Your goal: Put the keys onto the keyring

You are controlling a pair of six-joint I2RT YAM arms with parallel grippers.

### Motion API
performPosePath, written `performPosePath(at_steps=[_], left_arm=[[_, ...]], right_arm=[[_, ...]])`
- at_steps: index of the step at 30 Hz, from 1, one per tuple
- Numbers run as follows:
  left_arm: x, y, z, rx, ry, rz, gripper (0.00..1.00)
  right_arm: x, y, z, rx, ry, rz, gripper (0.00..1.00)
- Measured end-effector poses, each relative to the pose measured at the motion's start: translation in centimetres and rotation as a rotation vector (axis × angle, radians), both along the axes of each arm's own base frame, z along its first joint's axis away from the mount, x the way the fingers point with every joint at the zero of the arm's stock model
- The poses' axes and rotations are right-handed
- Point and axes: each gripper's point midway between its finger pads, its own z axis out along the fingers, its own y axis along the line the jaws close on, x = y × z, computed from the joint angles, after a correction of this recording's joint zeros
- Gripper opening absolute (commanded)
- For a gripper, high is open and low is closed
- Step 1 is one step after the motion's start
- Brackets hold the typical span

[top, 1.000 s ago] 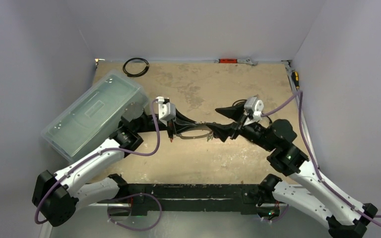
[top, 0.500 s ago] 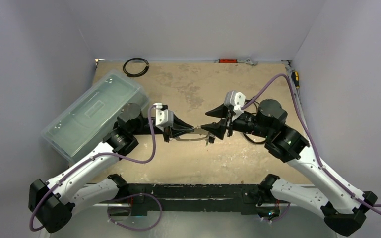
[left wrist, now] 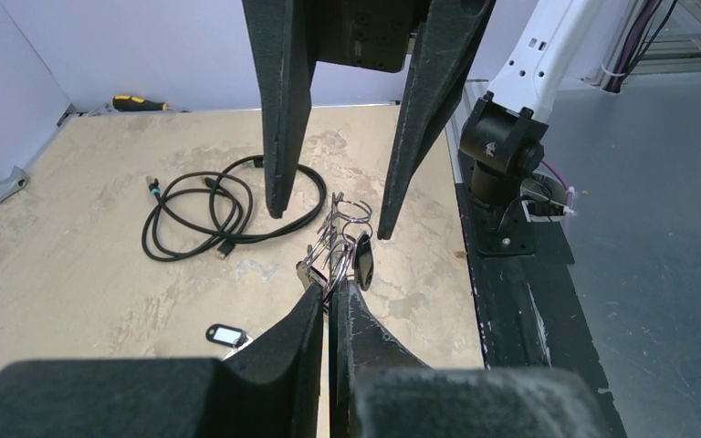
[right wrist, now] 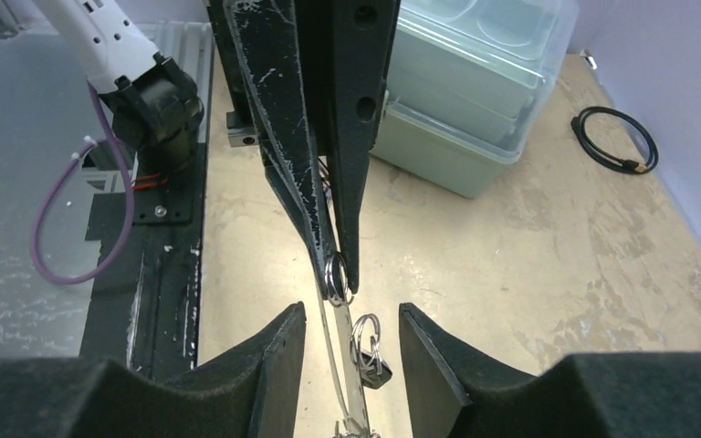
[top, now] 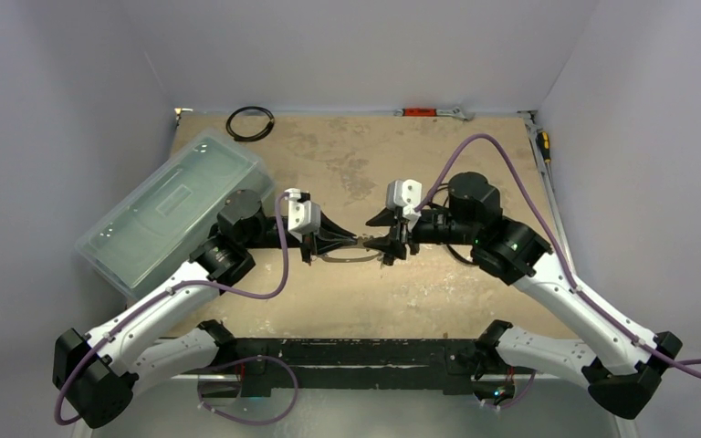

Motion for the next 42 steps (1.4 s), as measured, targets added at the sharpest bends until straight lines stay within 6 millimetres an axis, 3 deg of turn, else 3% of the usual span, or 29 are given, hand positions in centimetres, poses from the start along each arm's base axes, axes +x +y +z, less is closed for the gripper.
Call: performPosePath(at_steps=[14, 21, 23, 26, 27, 29, 32, 37, 42], left_arm=[[-0.2, -0.2, 0.9, -0.047, 0.048, -0.003, 0.0], [-0.5, -0.3, 1.1, -0.064, 0.068, -0.014, 0.0], [-0.5, -0.3, 1.0, -0.064, 0.07, -0.014, 0.02], [-0.5, -0.3, 1.0, -0.064, 0.07, -0.012, 0.36], [-0.4, -0.3, 1.0, -0.064, 0.067, -0.008, 0.42], [-0.1, -0.2, 1.1, -0.064, 0.06, 0.006, 0.49], [0.2, 0.0, 0.9, -0.055, 0.047, 0.034, 0.5], [0.8, 0.2, 0.4, -0.035, 0.037, 0.072, 0.4], [1.5, 0.2, -0.3, -0.016, 0.039, 0.097, 0.0]], right_arm=[[-1.0, 1.0, 0.1, -0.007, -0.004, 0.083, 0.32], [-1.0, 1.1, 0.3, -0.001, -0.013, 0.085, 0.04], [-1.0, 1.1, 0.3, -0.002, -0.017, 0.085, 0.0], [-0.9, 1.1, 0.3, -0.002, -0.02, 0.083, 0.0], [-0.9, 1.1, 0.4, -0.002, -0.02, 0.08, 0.0], [-0.8, 0.9, 0.5, -0.006, -0.016, 0.07, 0.0], [-0.6, 0.8, 1.2, -0.004, -0.017, 0.05, 0.0], [-0.2, 0.7, 2.3, 0.011, -0.021, 0.017, 0.0], [0.1, 0.5, 2.3, 0.005, 0.006, -0.016, 0.0]])
